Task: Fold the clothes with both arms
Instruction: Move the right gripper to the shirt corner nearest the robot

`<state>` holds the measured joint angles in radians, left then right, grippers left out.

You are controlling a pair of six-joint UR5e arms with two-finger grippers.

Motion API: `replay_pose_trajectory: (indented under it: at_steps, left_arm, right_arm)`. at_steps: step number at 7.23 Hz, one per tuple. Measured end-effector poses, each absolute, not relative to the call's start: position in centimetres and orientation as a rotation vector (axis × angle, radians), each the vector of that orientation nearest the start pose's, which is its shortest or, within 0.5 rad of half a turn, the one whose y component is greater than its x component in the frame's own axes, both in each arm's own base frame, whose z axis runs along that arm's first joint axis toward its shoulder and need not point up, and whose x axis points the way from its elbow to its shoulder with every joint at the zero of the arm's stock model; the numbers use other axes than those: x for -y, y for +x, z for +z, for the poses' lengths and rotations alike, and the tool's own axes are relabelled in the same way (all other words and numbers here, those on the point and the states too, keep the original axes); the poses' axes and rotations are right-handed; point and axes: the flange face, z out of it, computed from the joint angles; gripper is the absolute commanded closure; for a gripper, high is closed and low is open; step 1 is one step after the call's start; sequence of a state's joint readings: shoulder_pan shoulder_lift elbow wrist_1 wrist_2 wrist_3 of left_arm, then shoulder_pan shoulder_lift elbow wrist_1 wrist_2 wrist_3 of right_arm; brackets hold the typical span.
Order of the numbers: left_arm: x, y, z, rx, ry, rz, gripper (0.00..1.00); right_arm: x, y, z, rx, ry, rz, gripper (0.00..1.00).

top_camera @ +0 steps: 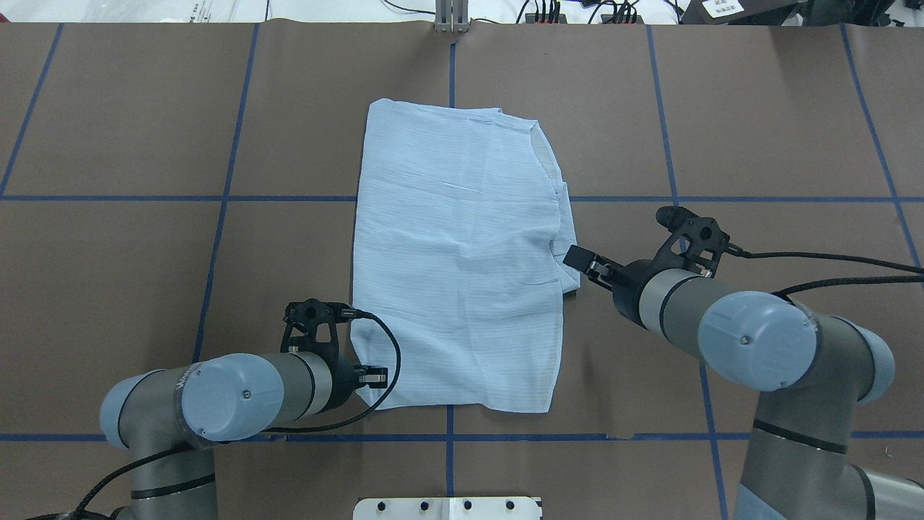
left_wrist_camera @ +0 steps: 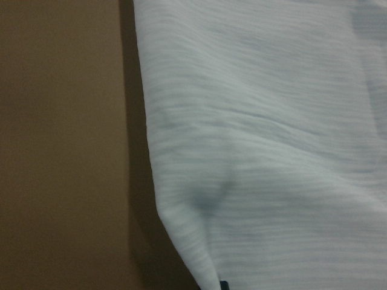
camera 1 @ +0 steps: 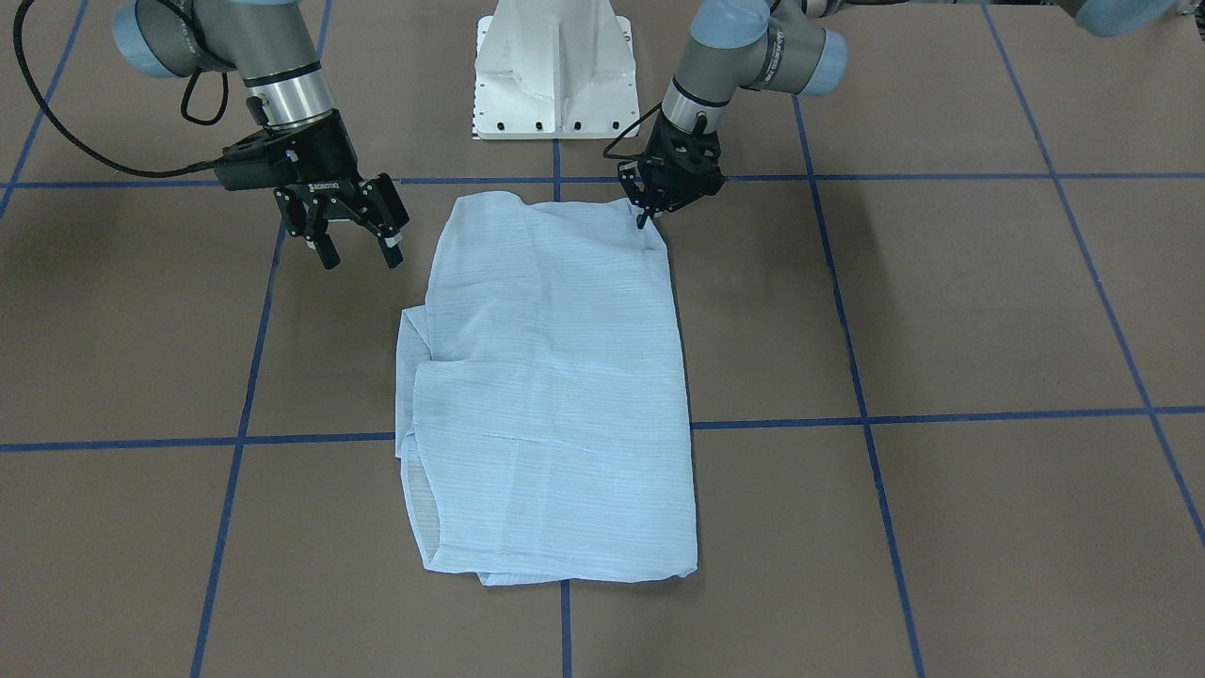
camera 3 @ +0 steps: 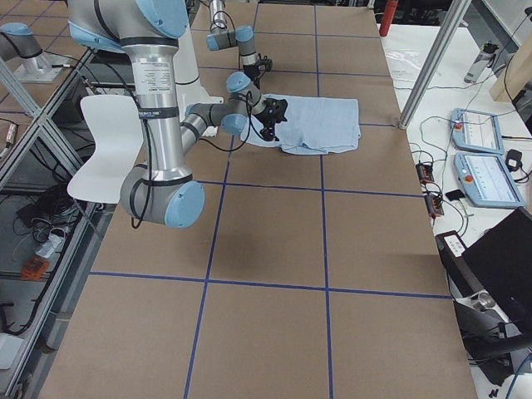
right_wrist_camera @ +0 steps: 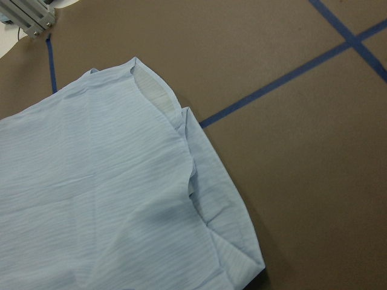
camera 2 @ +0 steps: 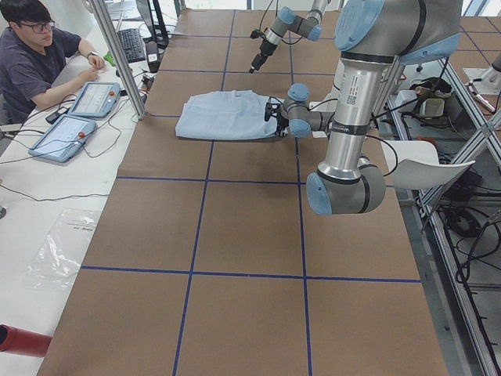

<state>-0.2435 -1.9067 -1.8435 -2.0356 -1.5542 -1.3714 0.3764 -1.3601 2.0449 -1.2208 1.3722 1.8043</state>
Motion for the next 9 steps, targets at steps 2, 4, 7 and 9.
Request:
replay_pose_trajectory:
  at_steps: [2, 4, 7, 9]
  left_arm:
    - [27.5, 54.7, 29.9, -1.045, 0.252, -0.049, 1.00]
    - [27.5, 54.7, 29.8, -1.047, 0.252, -0.049, 1.00]
    - [27.5, 54.4, 29.4, -1.055, 0.256, -0.051, 1.00]
    - [27.5, 54.2, 29.1, -1.063, 0.258, -0.051, 1.00]
  right_arm:
    - [30.8, -49.1, 23.8, 0.970, 0.109, 0.789, 0.14]
    - [28.1, -53.0, 22.9, 0.927, 0.031, 0.845, 0.14]
    - [25.4, -57.2, 23.3, 0.888, -0.005, 0.826, 0.11]
    - [24.1, -58.7, 23.9, 0.868, -0.016, 0.819, 0.10]
